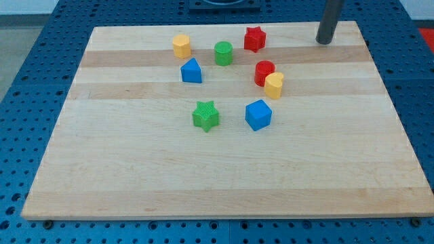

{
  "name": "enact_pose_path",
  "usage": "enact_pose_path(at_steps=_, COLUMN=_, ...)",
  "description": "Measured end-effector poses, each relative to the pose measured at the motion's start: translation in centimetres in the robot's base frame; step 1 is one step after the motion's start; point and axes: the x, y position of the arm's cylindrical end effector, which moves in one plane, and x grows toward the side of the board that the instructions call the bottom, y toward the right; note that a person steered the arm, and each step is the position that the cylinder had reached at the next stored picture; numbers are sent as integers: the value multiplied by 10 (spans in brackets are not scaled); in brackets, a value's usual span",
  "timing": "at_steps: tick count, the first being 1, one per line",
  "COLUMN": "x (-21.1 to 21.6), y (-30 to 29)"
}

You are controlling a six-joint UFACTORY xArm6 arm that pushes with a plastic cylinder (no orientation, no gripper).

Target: Point your arm at the top right side of the board

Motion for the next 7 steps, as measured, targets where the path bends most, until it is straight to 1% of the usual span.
enact_pose_path(at_steps=2, x=0, y=0)
enact_pose_path(at_steps=3, x=22, y=4)
enact_pose_path(at_steps=4, x=75, y=4)
enact_pose_path(at_steps=5, x=104, y=4)
enact_pose_path(at_steps=6, x=80, y=33)
enact_pose_path(at_steps=7, x=63, y=41)
